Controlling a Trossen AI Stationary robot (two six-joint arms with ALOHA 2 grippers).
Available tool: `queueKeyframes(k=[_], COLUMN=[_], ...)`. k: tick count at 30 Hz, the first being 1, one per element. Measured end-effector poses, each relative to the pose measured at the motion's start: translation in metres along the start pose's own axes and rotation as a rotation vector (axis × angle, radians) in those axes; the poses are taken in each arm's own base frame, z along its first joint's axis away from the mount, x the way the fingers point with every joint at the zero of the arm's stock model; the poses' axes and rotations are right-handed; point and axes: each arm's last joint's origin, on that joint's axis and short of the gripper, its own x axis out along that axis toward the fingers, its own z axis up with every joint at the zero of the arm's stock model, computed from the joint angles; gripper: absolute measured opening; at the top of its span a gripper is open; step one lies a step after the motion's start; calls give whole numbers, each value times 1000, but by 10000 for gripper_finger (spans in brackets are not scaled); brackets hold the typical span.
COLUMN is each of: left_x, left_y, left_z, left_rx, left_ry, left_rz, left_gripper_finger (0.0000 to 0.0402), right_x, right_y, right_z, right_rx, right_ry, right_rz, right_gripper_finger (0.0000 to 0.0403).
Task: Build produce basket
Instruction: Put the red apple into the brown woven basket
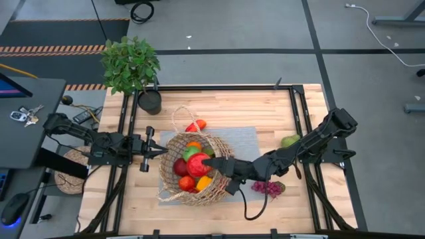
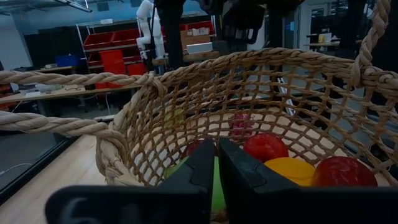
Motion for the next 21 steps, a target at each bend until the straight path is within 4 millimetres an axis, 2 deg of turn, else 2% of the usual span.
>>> queueKeyframes(k=[5,11,15,21], left_x=[0,0,0,0], left_y=[0,0,0,0], left_z=[0,0,0,0], left_rx=[0,0,0,0], left_ry=[0,0,0,0], left_rz=[0,0,0,0], left_gripper_finger=[36,30,28,36], right_x=[0,7,18,35], right_y=[0,-6,-7,-1], right_z=[1,-7,-21,-49], right_rx=[9,144,222,386], right_ry=[-14,-112,-193,-172], right_rz=[-6,-92,-150,-147], right_gripper_finger=[348,348,348,348])
